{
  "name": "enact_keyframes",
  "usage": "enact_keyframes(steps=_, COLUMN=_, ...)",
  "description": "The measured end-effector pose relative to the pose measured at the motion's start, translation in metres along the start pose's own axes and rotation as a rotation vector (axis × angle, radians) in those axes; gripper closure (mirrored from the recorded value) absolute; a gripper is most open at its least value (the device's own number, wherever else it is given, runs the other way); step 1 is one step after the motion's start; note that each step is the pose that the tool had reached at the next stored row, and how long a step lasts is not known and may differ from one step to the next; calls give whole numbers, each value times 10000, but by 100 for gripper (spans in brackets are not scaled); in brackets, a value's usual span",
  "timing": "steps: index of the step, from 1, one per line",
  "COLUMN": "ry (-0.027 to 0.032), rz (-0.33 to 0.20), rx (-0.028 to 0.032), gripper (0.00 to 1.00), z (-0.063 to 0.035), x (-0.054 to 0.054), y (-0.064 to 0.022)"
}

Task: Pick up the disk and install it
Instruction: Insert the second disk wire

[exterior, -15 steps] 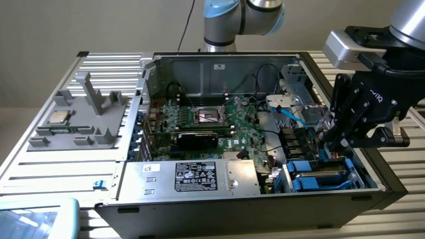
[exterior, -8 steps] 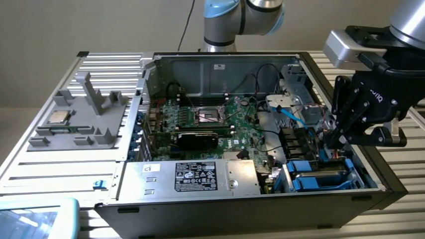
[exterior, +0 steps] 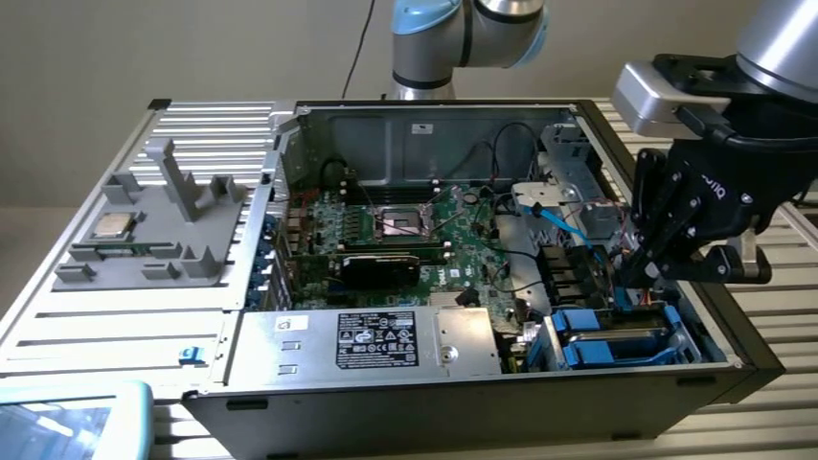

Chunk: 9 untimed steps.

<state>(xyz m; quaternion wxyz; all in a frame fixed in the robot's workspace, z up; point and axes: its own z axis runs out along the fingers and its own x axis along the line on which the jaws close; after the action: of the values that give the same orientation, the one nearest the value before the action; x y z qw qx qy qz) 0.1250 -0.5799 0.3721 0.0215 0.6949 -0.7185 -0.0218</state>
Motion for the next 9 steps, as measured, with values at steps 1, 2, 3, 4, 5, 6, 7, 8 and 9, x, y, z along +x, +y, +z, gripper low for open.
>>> enact_keyframes(steps=1, ry=10, rz=-162, rx=13, gripper=89, z=0, x=-1, y=-1)
enact_keyframes(steps=2, ry=19, rz=-342, rx=13, gripper=89, z=1, x=-1, y=-1)
enact_keyframes(steps=3, ry=32, rz=-522, rx=15, gripper=89, z=0, x=-1, y=-1)
enact_keyframes(steps=4, ry=43, rz=-694, rx=17, gripper=89, z=-1, x=-1, y=0)
enact_keyframes(steps=5, ry=51, rz=-880, rx=19, gripper=89, z=-1, x=-1, y=0)
enact_keyframes(steps=6, ry=54, rz=-1070, rx=22, gripper=89, z=0, x=-1, y=0)
enact_keyframes(steps=7, ry=48, rz=-1241, rx=25, gripper=89, z=-1, x=-1, y=0)
enact_keyframes(steps=8, ry=34, rz=-1423, rx=29, gripper=89, z=-2, x=-1, y=0)
enact_keyframes(steps=9, ry=8, rz=-1597, rx=35, gripper=89, z=-2, x=-2, y=0)
